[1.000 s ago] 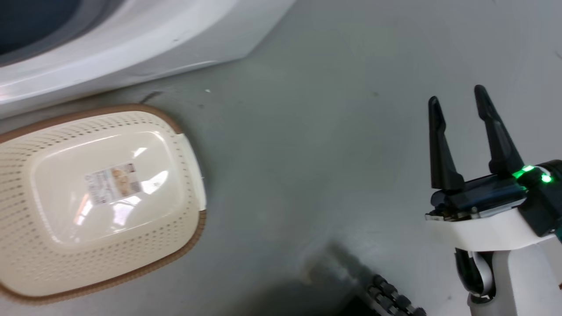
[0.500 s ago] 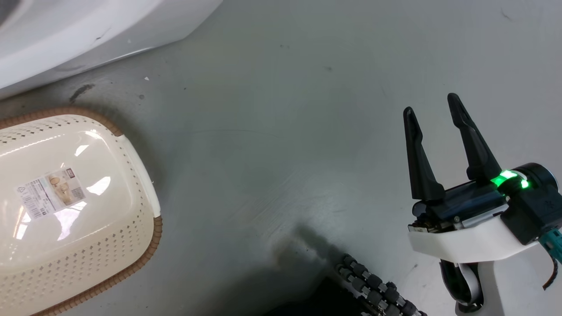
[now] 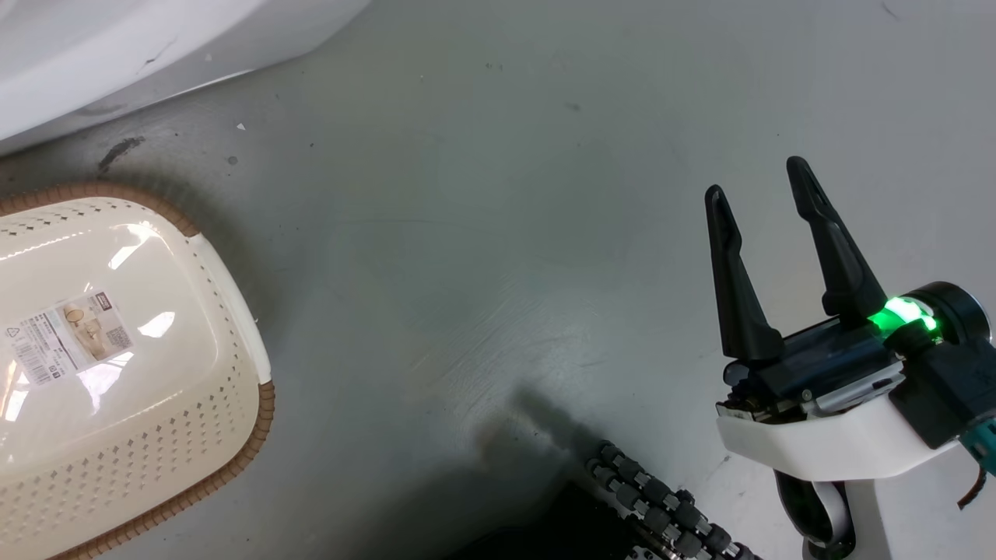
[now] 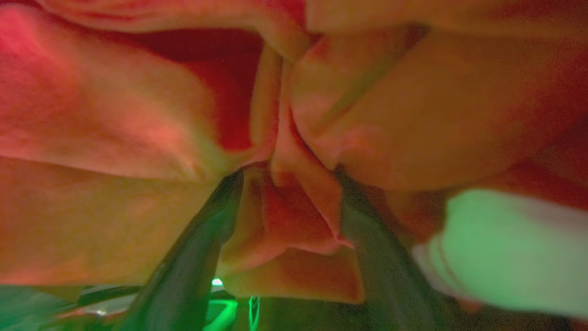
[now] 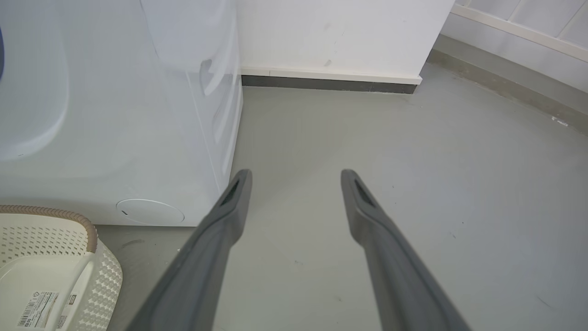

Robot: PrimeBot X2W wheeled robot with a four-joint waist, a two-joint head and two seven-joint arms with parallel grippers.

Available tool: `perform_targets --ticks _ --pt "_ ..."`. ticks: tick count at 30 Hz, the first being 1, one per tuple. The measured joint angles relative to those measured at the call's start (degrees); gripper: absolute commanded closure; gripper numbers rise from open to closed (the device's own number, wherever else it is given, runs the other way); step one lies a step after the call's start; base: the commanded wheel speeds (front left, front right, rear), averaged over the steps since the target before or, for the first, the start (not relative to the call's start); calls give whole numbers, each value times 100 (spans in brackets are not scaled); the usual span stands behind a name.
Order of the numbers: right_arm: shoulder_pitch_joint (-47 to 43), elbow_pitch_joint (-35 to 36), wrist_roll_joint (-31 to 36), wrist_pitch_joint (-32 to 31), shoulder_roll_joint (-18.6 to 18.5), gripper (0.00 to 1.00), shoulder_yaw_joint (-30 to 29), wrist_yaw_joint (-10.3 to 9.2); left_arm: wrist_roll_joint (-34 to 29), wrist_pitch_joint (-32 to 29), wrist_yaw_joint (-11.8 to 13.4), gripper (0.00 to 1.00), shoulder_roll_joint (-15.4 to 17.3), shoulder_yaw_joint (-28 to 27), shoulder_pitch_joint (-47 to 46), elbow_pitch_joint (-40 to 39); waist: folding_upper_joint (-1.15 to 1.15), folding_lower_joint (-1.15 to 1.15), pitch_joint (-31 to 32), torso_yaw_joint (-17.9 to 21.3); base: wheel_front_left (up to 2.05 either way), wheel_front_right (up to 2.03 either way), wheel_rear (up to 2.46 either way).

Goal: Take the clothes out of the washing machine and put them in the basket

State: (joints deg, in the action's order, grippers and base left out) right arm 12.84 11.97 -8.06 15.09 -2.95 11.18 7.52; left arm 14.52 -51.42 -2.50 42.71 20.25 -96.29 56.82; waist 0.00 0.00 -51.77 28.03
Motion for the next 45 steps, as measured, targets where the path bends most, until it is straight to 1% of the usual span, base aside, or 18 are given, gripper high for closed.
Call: perform_targets --ticks 1,4,8,11,15,21,28,34,38,42,45 --pt "0 18 2 0 -1 0 -3 0 26 -2 22 100 7 -11 7 -26 0 0 -11 -4 0 0 0" --pt "2 48 3 0 0 0 -18 0 47 -1 34 100 11 -16 23 -137 0 0 -44 -26 0 0 0" --pt "11 34 34 0 0 0 -38 0 104 194 67 100 14 -29 124 -211 0 0 -4 -66 0 0 0" --pt "14 23 55 0 -1 0 -92 0 136 397 101 100 3 -31 223 -215 0 0 70 -121 0 0 0" --pt "38 -10 111 0 1 0 -167 0 164 816 116 100 -60 -25 339 -209 0 0 205 -212 0 0 0" --pt "40 -99 287 0 2 0 -420 0 331 1564 99 100 -359 -51 548 -70 0 0 525 -428 0 0 0" --pt "-4 -149 489 0 4 0 -603 0 572 2443 -11 100 -748 -107 976 231 0 0 1063 -728 0 0 0" --pt "-143 -183 705 0 3 0 -799 0 844 3395 -181 100 -1204 -177 1720 333 0 0 1583 -1038 0 0 0" --pt "-204 -174 799 0 3 0 -917 0 896 4030 -227 100 -1362 -151 2207 316 0 0 1926 -1269 0 0 0" --pt "-262 -214 878 0 4 0 -1012 0 1036 4630 -300 100 -1614 -149 2728 267 0 0 2258 -1497 0 0 0" --pt "-371 -253 929 0 4 0 -1080 0 1124 5071 -357 100 -1704 -140 3147 127 0 0 2539 -1646 0 0 0"
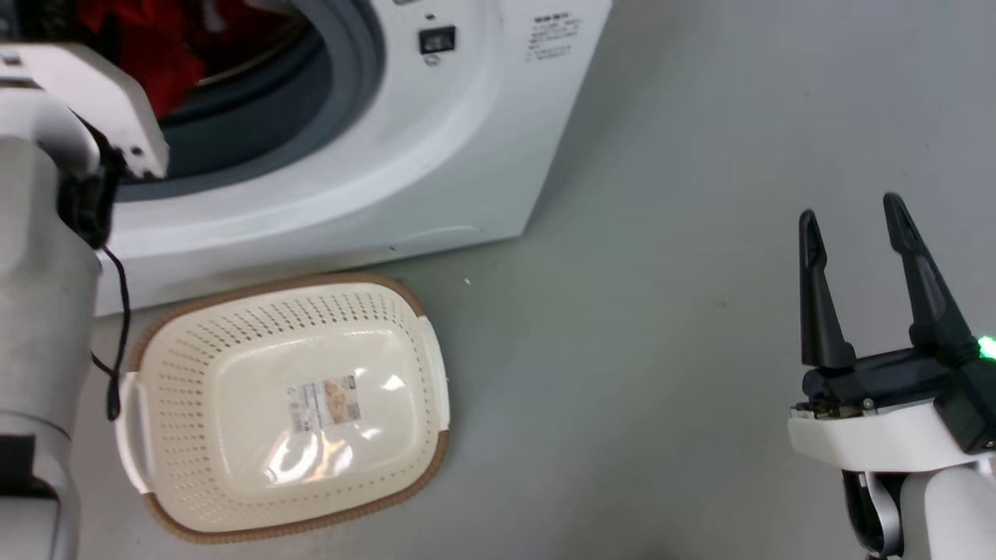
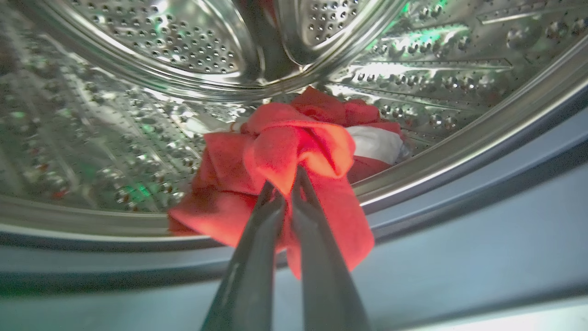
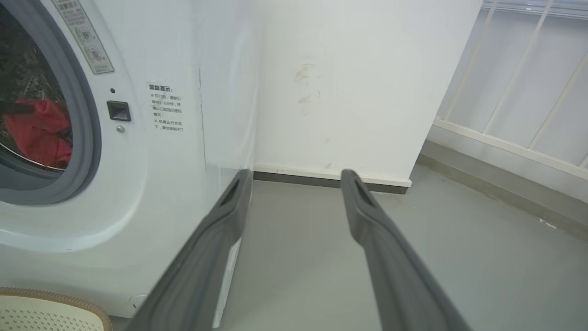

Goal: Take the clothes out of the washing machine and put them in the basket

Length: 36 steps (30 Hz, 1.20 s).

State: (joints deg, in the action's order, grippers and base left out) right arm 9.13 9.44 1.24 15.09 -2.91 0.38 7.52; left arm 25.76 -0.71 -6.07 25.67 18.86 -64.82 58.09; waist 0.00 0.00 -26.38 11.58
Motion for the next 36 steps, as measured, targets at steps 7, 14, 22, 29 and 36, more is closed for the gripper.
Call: perform_targets --ticks 7,14,22,29,36 --pt "-151 -12 136 0 -1 0 -193 0 123 818 -49 100 -78 45 998 -676 0 0 713 -371 0 0 0" --pt "-375 -75 153 0 -1 0 -328 0 179 1099 112 100 -103 93 1962 -1817 0 -1 1260 -676 0 0 0" --pt "-597 -99 129 0 -1 0 -413 0 298 725 789 100 42 25 3438 -4053 0 -2 1699 -933 0 0 0" --pt "-689 -42 116 1 -1 0 -436 0 267 134 1399 100 287 5 4512 -5776 0 -1 1660 -973 0 0 0" --pt "-599 -11 135 0 -1 0 -334 0 390 -422 1489 100 392 260 5146 -5751 0 -1 1393 -904 0 0 0"
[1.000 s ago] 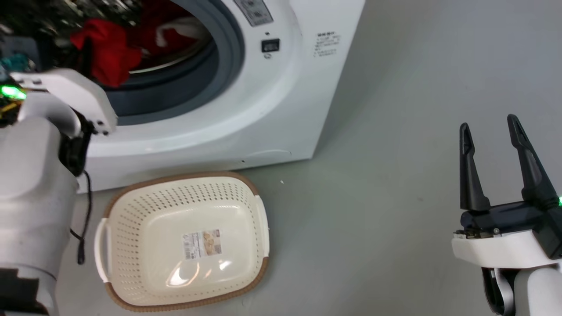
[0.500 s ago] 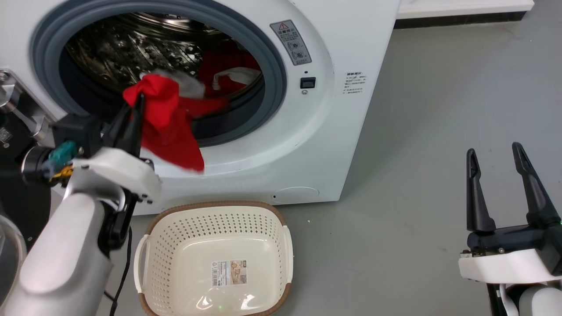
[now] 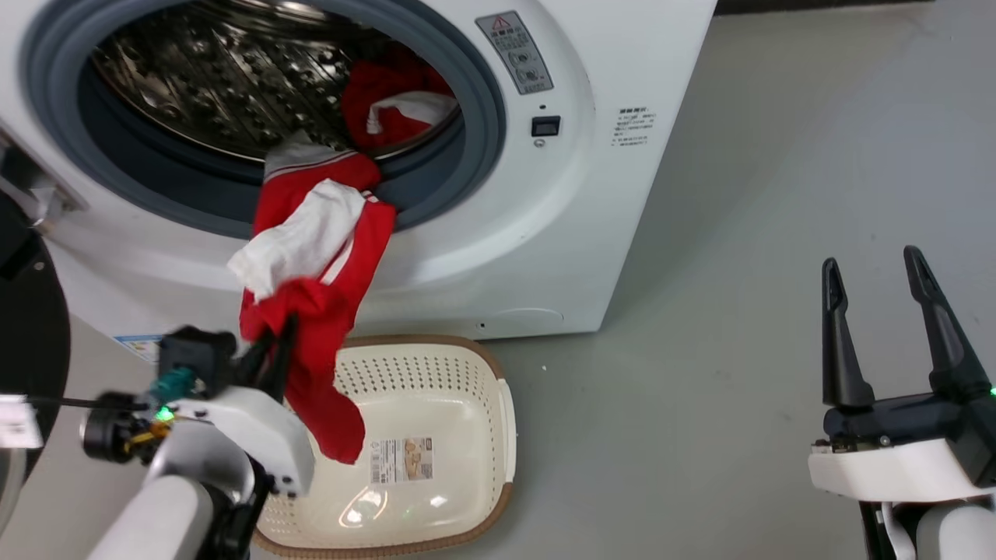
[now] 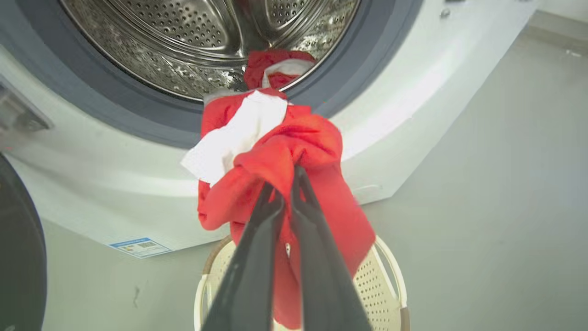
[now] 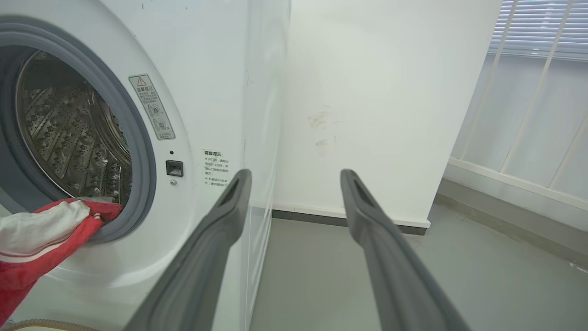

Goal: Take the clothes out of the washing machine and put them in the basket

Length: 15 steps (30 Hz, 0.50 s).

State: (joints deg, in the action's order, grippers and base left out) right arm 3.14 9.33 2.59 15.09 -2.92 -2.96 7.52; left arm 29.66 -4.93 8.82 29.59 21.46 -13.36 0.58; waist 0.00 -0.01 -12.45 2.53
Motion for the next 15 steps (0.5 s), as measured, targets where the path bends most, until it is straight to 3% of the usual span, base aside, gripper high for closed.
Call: perform_targets --ticks 4,15 --pt "62 3 35 0 0 0 57 0 52 -236 -164 100 -68 256 80 691 0 0 -232 106 0 0 0" --pt "311 76 -12 0 0 0 178 0 259 -802 -920 100 -442 802 -427 3193 0 1 -972 627 0 0 0"
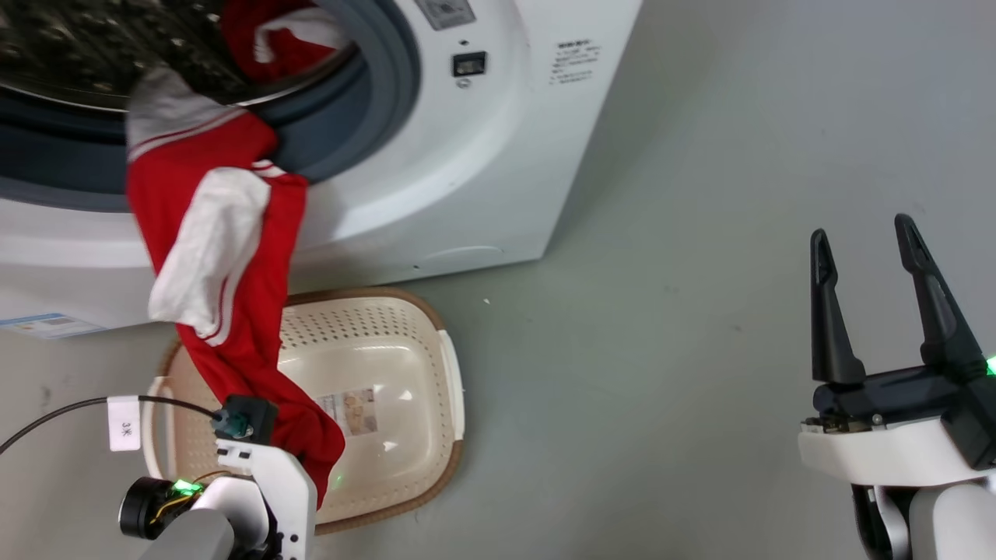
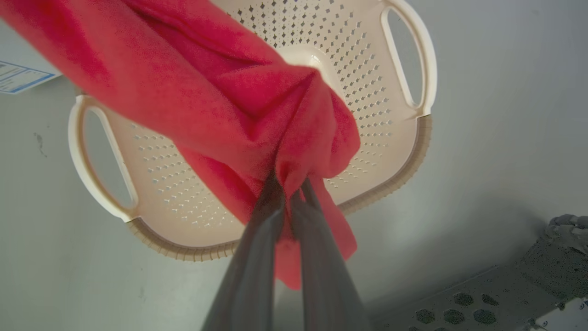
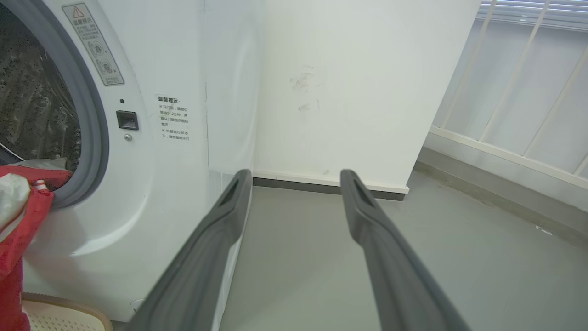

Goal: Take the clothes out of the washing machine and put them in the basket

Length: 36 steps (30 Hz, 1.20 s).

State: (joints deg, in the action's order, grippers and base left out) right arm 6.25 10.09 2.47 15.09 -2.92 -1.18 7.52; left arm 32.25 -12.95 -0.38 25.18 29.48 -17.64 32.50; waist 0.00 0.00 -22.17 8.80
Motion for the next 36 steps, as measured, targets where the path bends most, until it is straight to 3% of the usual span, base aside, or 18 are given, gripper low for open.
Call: perform_targets --ticks 6,16,24,25,36 --pt "96 47 -71 0 -2 0 48 0 4 67 -192 100 -191 79 -542 1063 0 0 -423 311 0 0 0" --pt "277 86 -174 0 -1 0 116 0 -32 740 11 100 -372 -98 -1494 2492 0 0 -1079 658 0 0 0" --pt "344 82 -190 0 -1 0 164 0 -15 1189 -10 100 -573 -116 -1877 3322 0 0 -1297 745 0 0 0" --pt "346 80 -190 0 -1 0 167 0 -21 1278 11 0 -586 -108 -1902 3401 0 0 -1292 740 0 0 0" --pt "321 16 -83 0 0 0 185 0 86 1864 -125 0 -842 -121 -1920 3871 0 0 -910 516 0 0 0"
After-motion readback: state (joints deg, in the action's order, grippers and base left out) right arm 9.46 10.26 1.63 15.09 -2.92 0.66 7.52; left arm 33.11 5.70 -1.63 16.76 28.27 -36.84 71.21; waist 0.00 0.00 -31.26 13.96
